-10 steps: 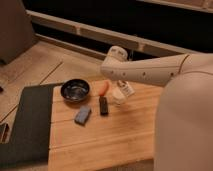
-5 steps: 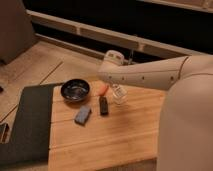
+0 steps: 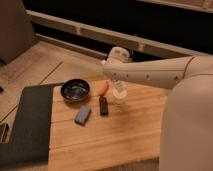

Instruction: Stand the bottle upright

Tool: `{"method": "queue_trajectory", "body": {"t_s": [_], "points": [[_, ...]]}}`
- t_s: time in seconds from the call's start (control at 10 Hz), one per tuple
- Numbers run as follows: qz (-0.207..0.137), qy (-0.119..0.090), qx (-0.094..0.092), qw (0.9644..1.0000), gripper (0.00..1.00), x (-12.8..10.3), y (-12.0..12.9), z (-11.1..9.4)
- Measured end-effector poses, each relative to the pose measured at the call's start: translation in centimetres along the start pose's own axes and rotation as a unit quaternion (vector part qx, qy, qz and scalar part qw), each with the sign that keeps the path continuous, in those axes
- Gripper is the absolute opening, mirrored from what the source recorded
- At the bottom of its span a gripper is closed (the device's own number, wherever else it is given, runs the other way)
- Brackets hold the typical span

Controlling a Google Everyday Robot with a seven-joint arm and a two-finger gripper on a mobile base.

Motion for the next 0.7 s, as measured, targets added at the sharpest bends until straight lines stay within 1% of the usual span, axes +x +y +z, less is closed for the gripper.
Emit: {"method": "queue_trajectory", "body": {"t_s": [0.1,0.2,0.3,0.4,0.5,0.6,0.7], "points": [[-0.015,-0.057,-0.008,0.9983,0.00,-2.6,-1.5,-0.1],[-0.026,-0.101,-0.017,0.9944,0.00,-4.4,-2.3,-0.3],[-0.035,-0.144,-0.023,0.9887,0.00,-5.8,-3.3,-0.6],[-0.041,-0.176,-0.024,0.9833,0.00,-6.8,-4.2,-1.0],[-0.047,-0.201,-0.021,0.9783,0.00,-7.5,-5.0,-1.4],[-0.050,-0.215,-0.020,0.9752,0.00,-7.9,-5.5,-1.7],[-0.050,-0.221,-0.020,0.9739,0.00,-8.1,-5.6,-1.8]]}}
